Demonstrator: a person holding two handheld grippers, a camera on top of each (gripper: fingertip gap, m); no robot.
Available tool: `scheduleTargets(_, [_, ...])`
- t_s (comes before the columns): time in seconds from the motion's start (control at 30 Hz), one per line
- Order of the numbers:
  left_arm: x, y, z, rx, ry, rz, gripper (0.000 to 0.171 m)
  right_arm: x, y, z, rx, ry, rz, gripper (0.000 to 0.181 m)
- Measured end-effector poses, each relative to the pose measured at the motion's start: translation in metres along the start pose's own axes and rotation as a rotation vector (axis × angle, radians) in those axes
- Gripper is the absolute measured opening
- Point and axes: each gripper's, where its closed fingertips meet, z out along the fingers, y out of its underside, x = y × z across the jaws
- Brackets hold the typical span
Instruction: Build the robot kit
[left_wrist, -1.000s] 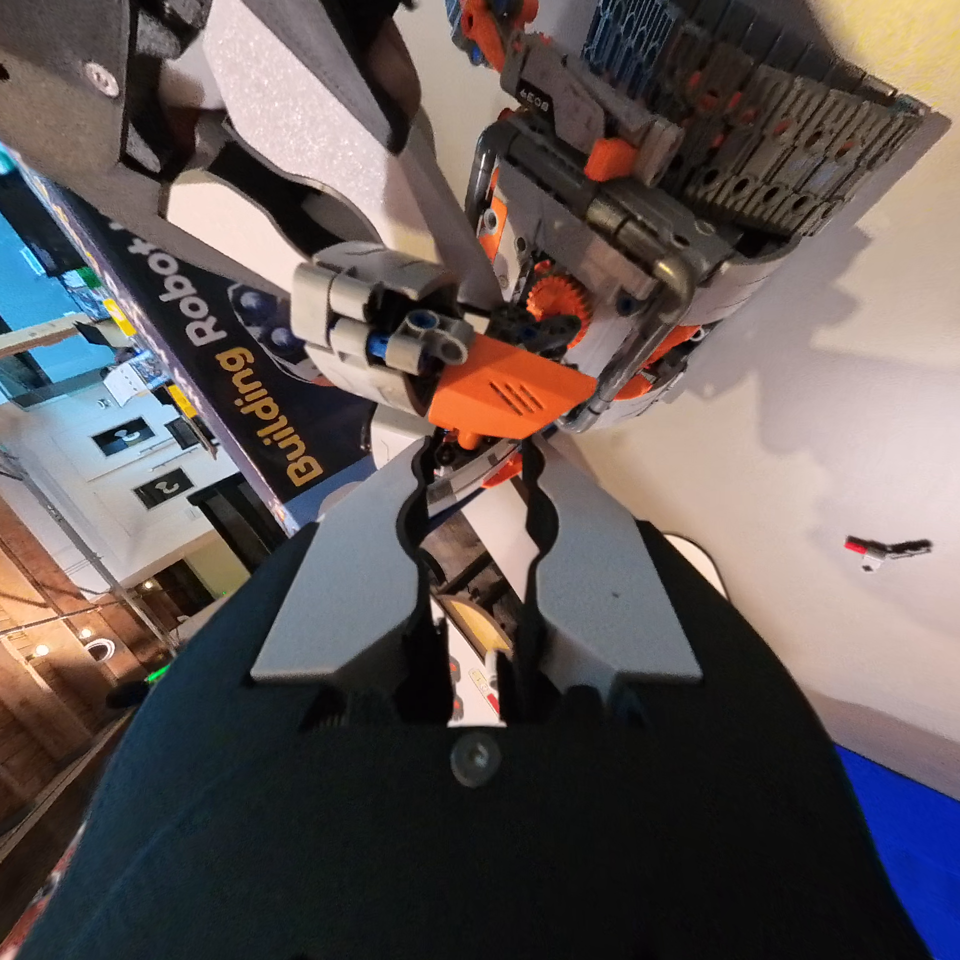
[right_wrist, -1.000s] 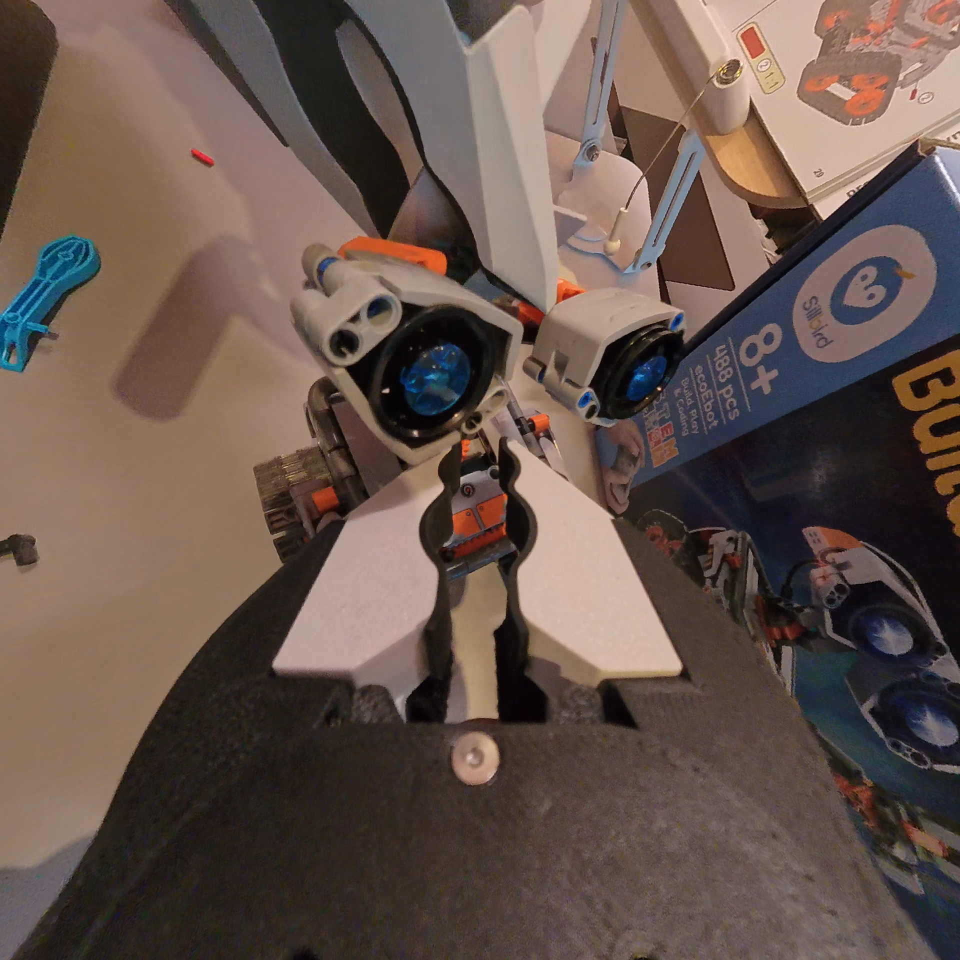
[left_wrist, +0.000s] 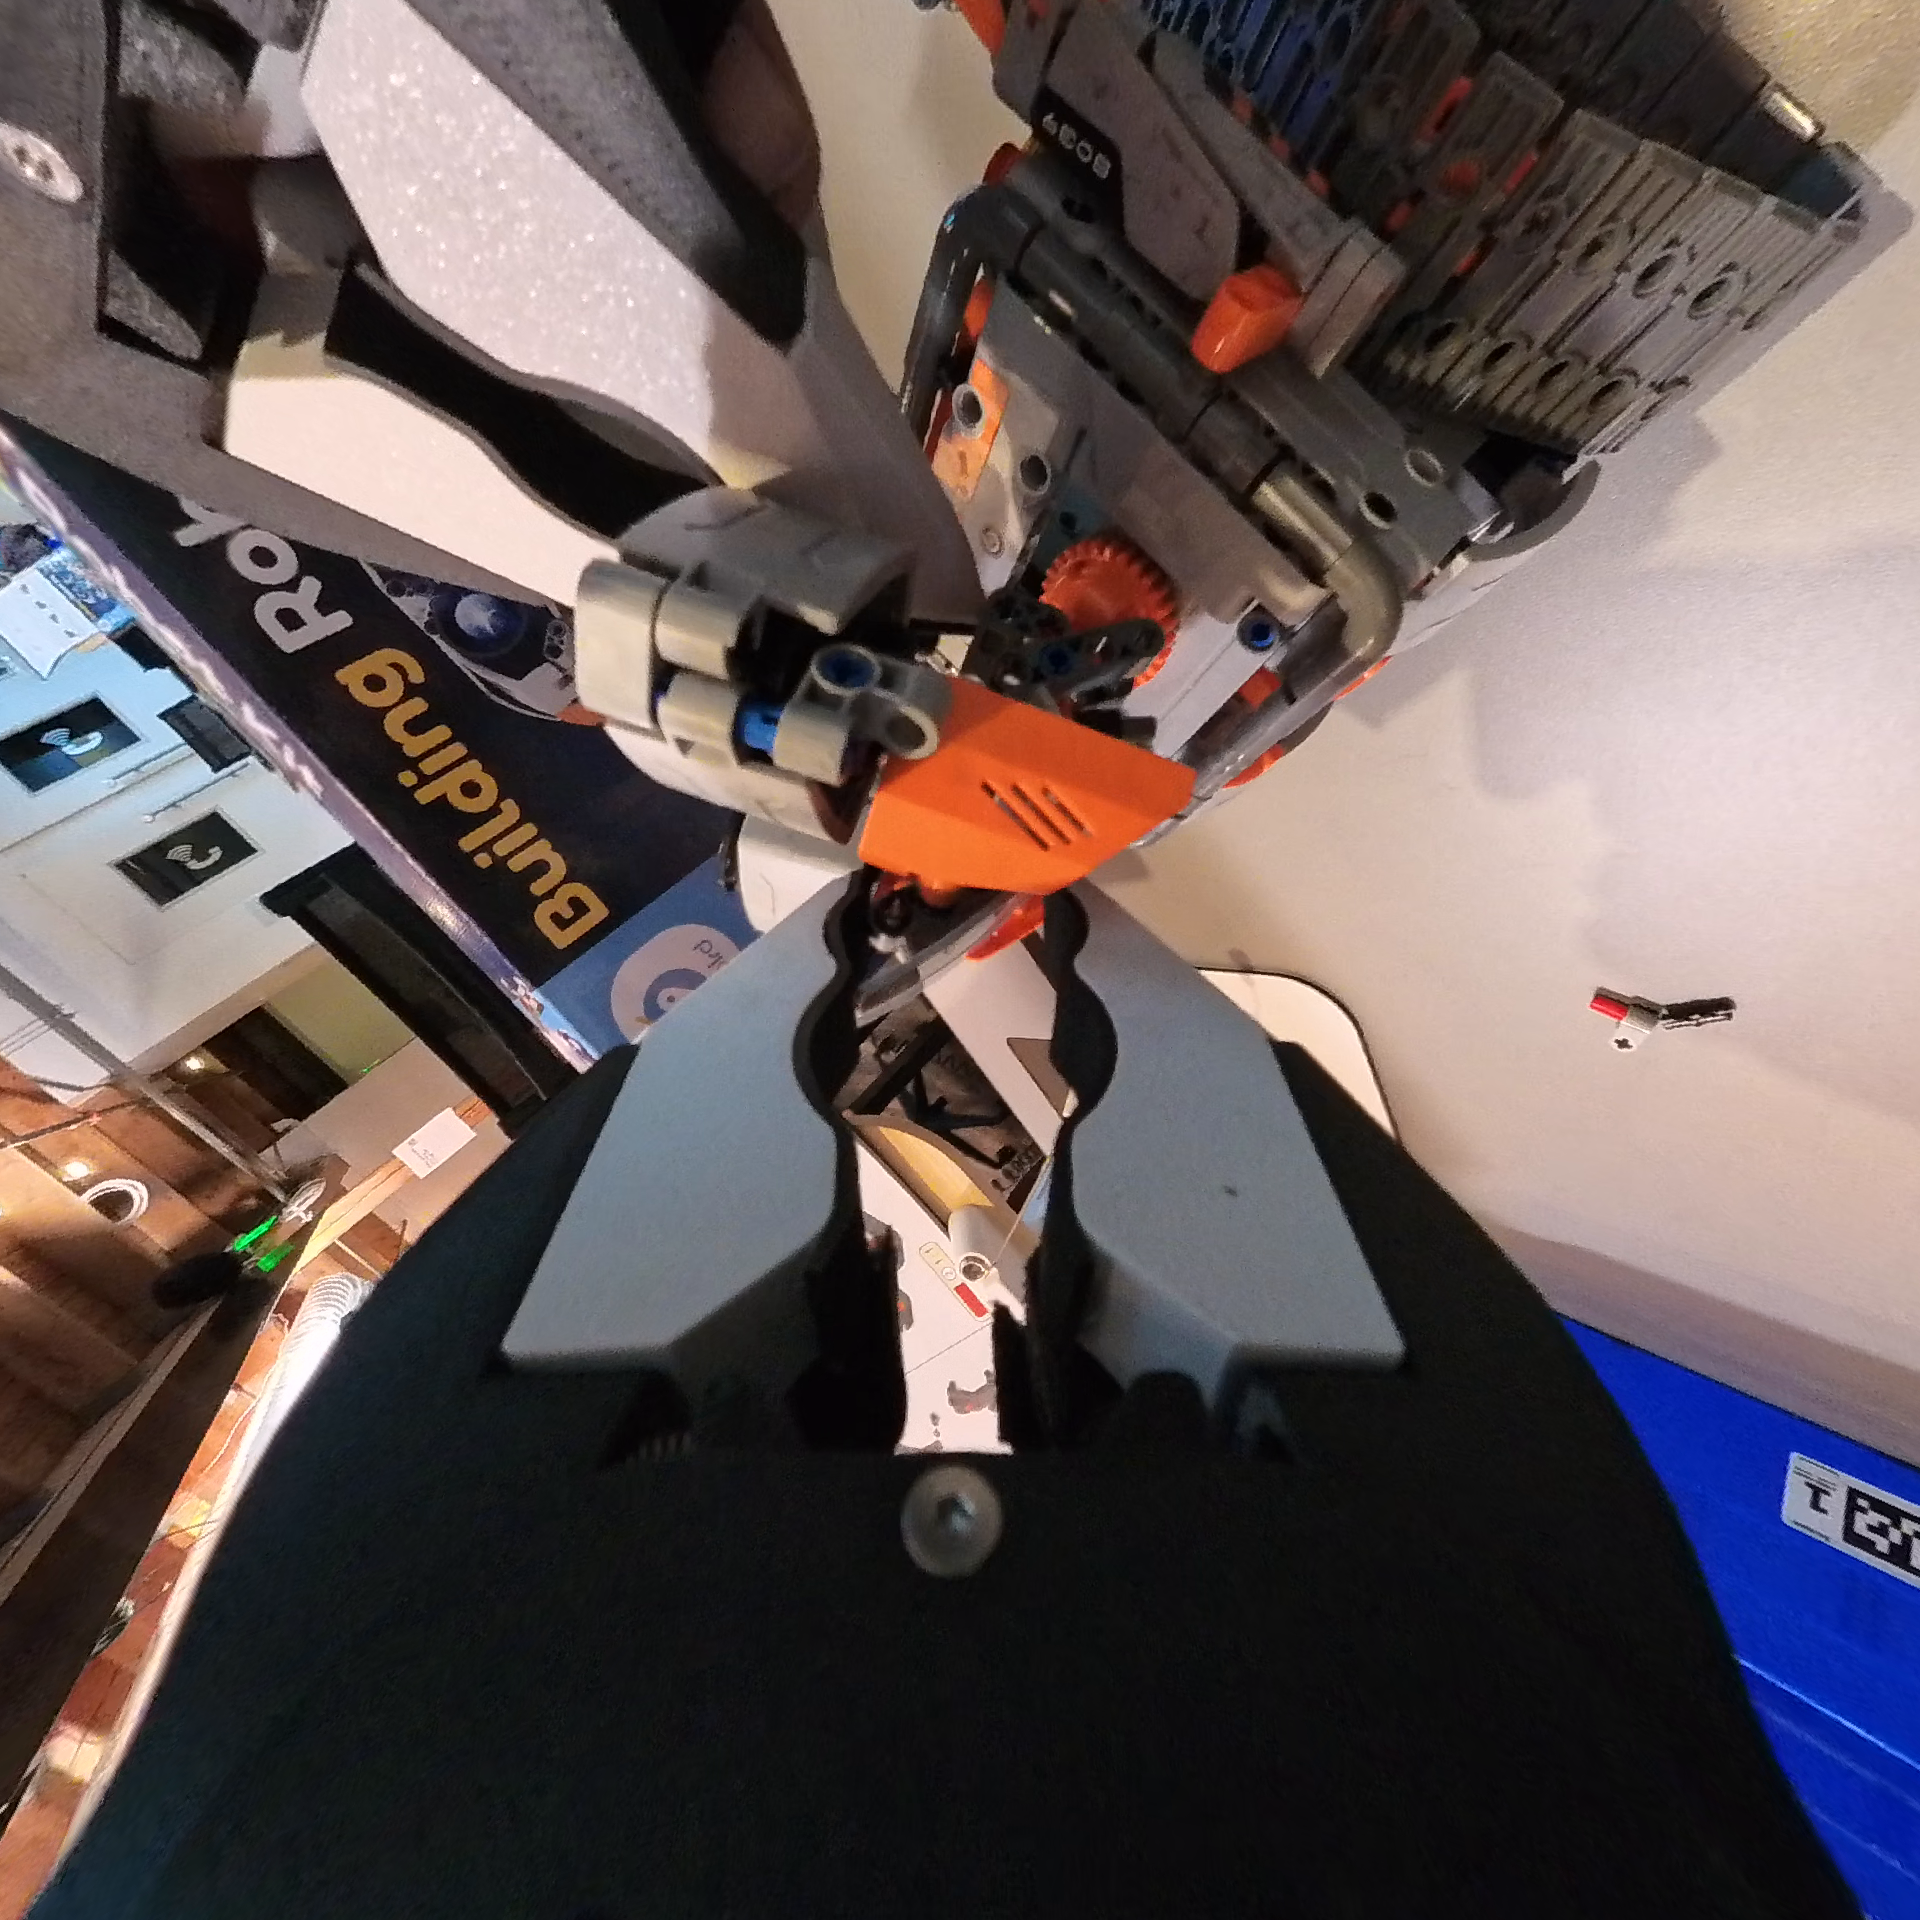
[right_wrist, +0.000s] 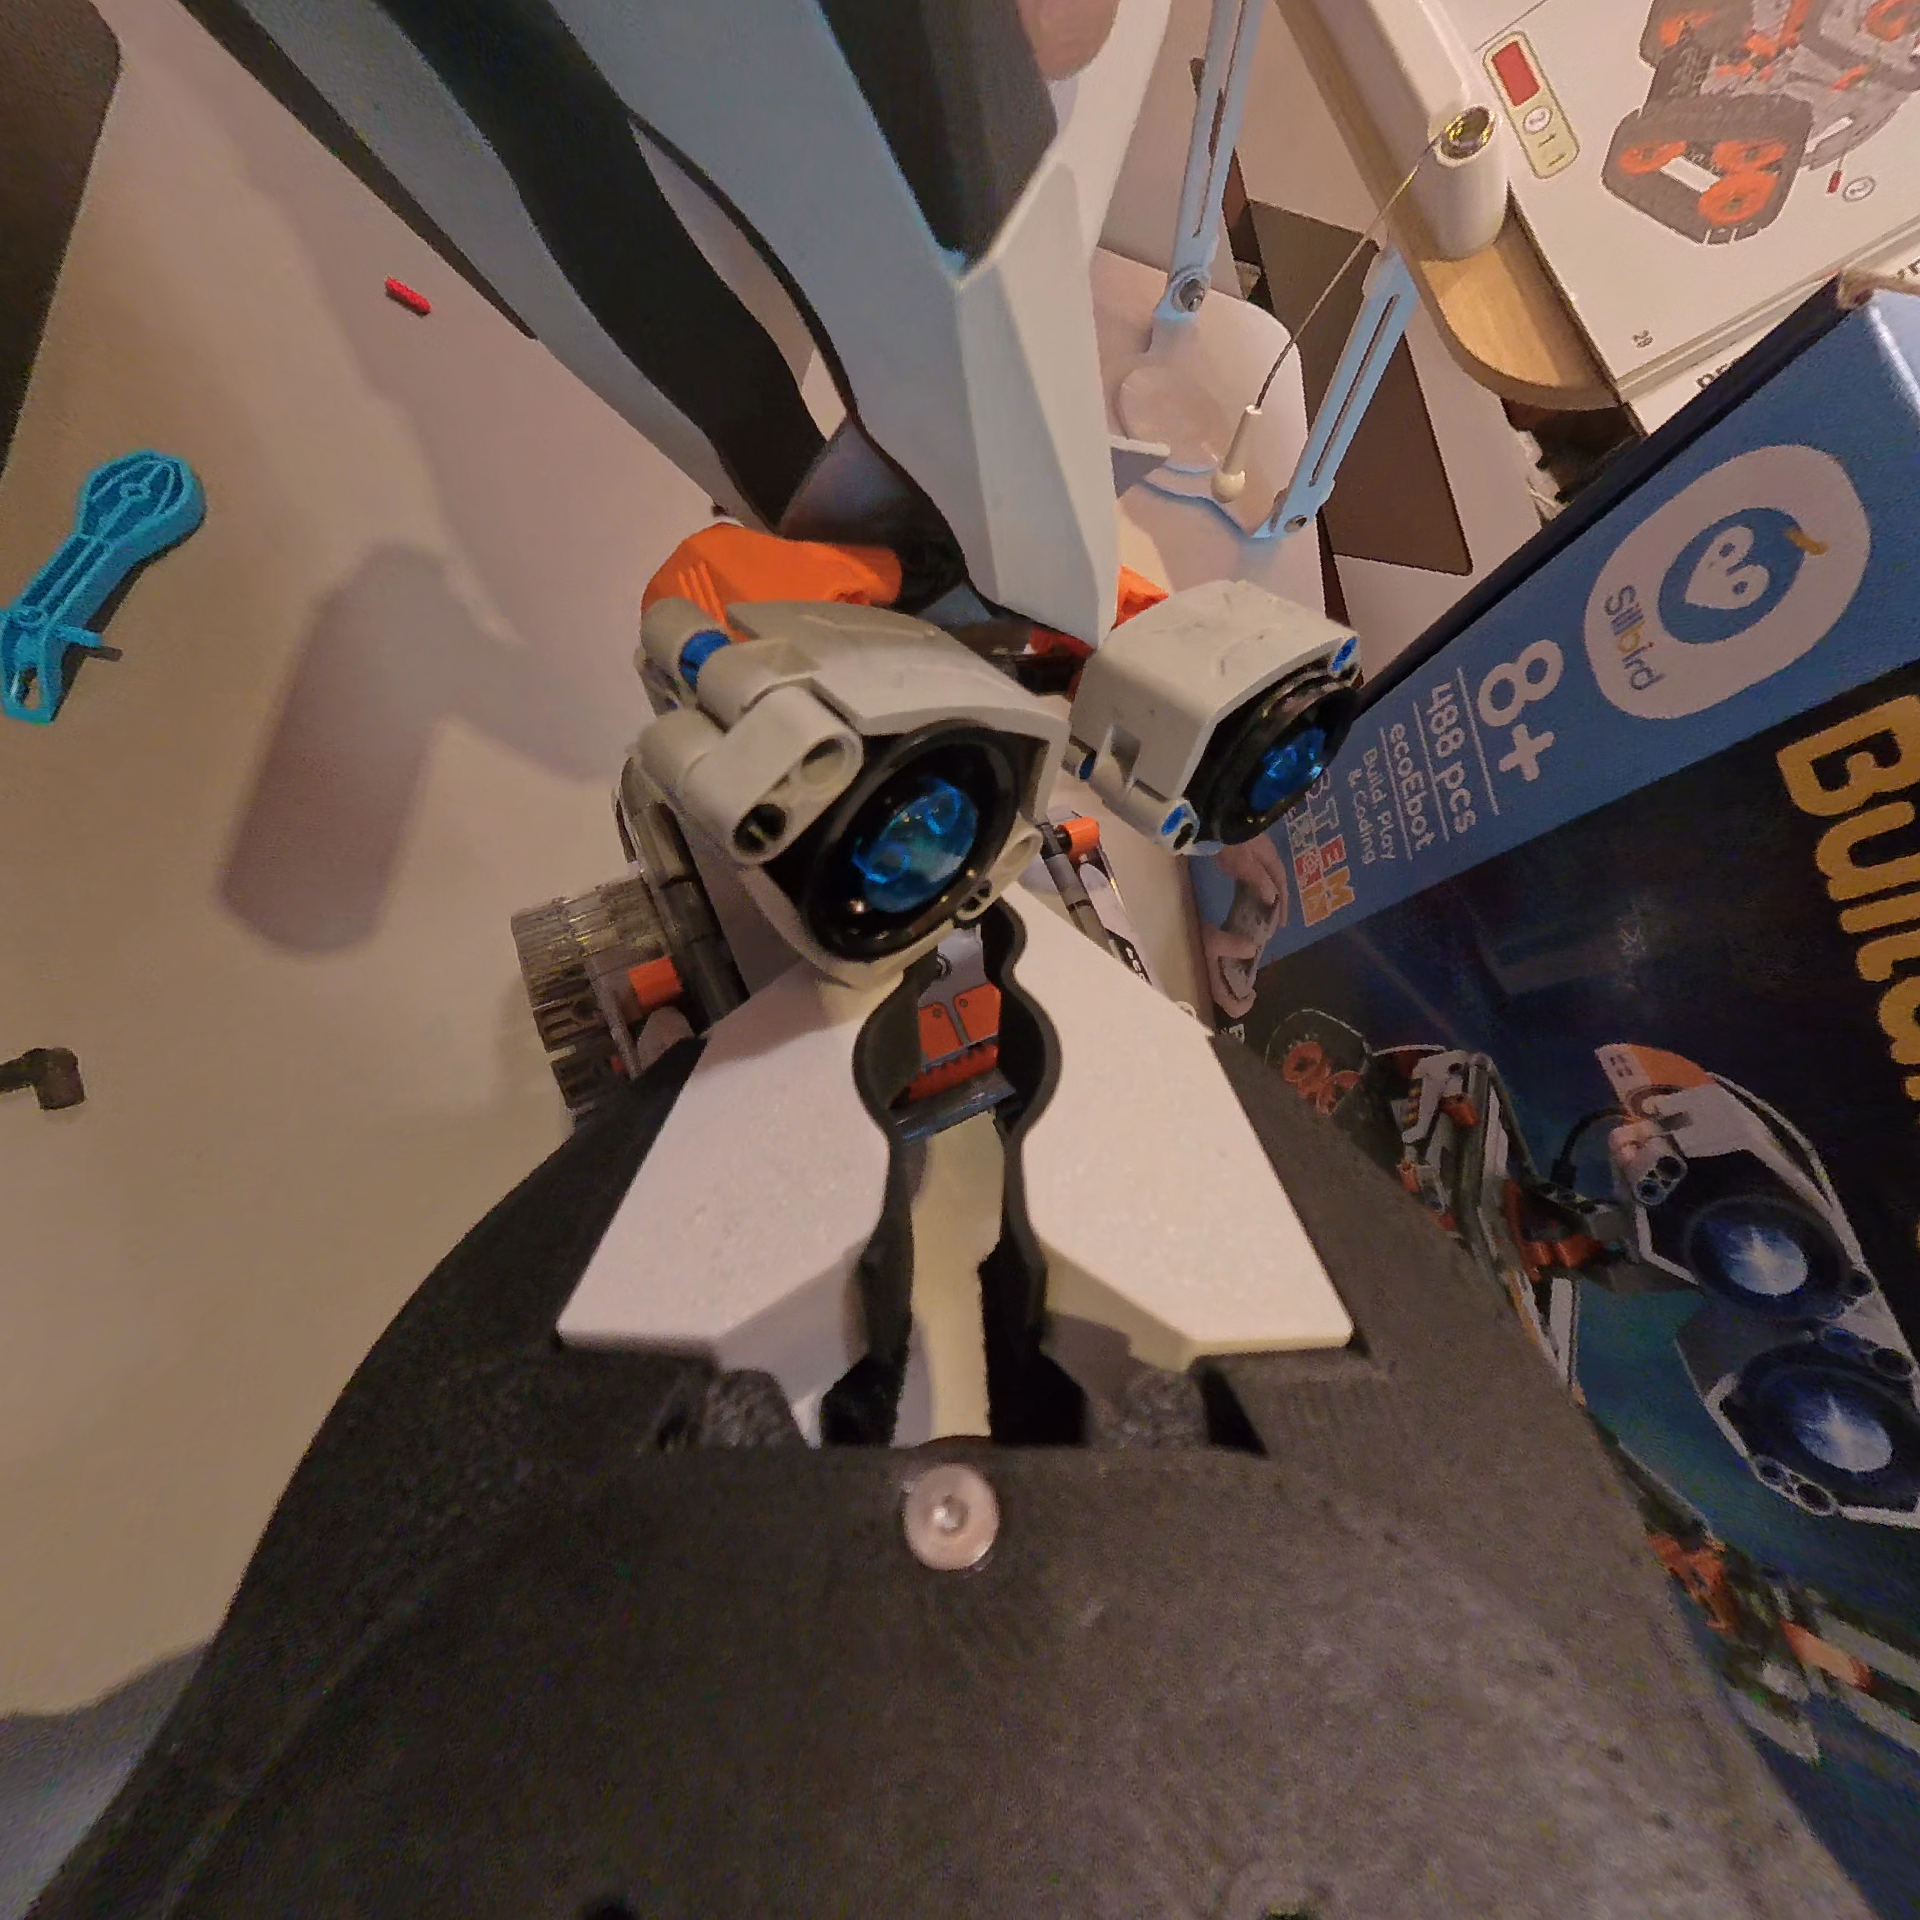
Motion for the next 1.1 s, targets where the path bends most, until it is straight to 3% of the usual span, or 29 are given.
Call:
scheduleTargets(0.4, [-0.007, 0.004, 0.002, 0.028, -0.045, 0.028, 0.031, -0.007, -0.008, -0.007, 0.016, -0.028, -0.001, 0.009])
scheduleTargets(1.1, [-0.029, 0.000, 0.006, 0.233, -0.244, 0.215, 0.029, -0.013, -0.016, -0.019, 0.088, -0.094, 0.038, 0.009])
